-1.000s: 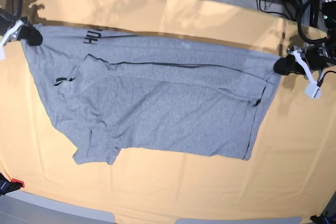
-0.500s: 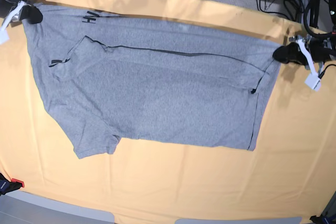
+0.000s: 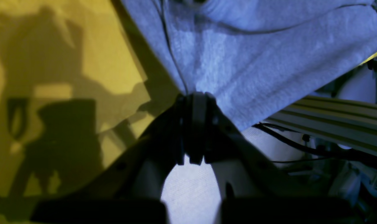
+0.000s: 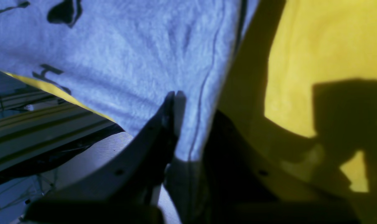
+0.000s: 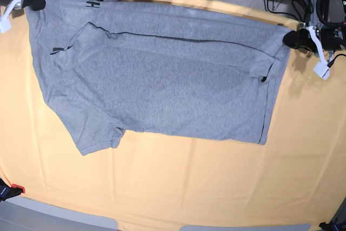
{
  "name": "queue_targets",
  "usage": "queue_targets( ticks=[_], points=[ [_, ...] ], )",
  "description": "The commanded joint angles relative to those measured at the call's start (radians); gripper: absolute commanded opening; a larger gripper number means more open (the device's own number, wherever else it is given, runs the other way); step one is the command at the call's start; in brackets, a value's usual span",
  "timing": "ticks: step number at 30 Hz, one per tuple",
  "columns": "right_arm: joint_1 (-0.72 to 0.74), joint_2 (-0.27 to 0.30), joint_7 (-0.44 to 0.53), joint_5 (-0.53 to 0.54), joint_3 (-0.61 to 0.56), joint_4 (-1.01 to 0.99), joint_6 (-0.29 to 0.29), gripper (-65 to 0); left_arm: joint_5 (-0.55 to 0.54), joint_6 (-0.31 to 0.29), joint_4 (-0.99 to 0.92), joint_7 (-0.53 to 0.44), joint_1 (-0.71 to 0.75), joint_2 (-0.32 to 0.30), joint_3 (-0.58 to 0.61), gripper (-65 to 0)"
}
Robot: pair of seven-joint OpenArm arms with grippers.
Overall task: Layout the t-shirt on the table in an organized manner, then fold the t-shirt properly
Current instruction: 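Pull both held edges apart to straighten the shirt, then release the shirt and move both grippers to the hem corners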
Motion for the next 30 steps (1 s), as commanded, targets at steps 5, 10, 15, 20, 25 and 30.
queue_targets(
  ticks=[5, 10, 15, 20, 25, 30],
  points=[
    [-0.039, 0.023, 0.000, -0.001, 0.011, 0.013, 0.005, -65.0, -0.005, 0.001, 0.013, -0.006, 0.018, -0.030, -0.010, -65.0],
    [-0.041, 0.023, 0.000, 0.000, 0.011, 0.013, 0.005, -65.0, -0.004, 0.000, 0.013, -0.006, 0.033, -0.030, -0.010, -65.0],
    [-0.039, 0.023, 0.000, 0.002, 0.011, 0.013, 0.005, -65.0, -0.005, -0.005, 0.013, -0.006, 0.033, -0.031, -0.010, -65.0],
    [-0.038, 0.024, 0.000, 0.003, 0.011, 0.013, 0.005, -49.6, -0.006, -0.022, 0.013, -0.006, 0.032, -0.031, -0.010, -24.8],
    [-0.039, 0.048, 0.000, 0.077, 0.011, 0.013, 0.005, -38.2, -0.051, -0.013, 0.013, -0.006, -0.002, -0.034, -0.024, -22.0],
    [-0.038, 0.102, 0.000, 0.156, 0.068, 0.013, 0.005, -38.2, -0.078, -0.003, 0.013, -0.006, -0.093, -0.039, -0.127, -22.0]
  ],
)
